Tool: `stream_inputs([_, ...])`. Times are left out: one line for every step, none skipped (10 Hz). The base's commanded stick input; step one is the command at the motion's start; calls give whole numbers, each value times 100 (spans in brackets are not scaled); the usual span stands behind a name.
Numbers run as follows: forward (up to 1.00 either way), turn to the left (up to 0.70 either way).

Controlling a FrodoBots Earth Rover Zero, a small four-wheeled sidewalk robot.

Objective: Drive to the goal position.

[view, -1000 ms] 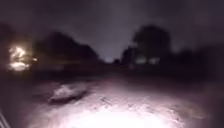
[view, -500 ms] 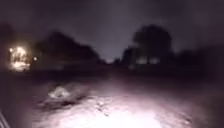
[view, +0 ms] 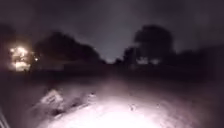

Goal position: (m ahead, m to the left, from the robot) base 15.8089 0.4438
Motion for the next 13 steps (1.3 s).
stream_inputs([70,0])
stream_inputs([70,0])
stream_inputs([70,0])
stream_inputs([70,0])
stream_inputs([70,0])
stream_inputs([70,0])
stream_inputs([70,0])
stream_inputs([70,0])
stream_inputs([70,0])
stream_inputs([70,0])
stream_inputs([70,0])
stream_inputs([70,0])
stream_inputs([70,0])
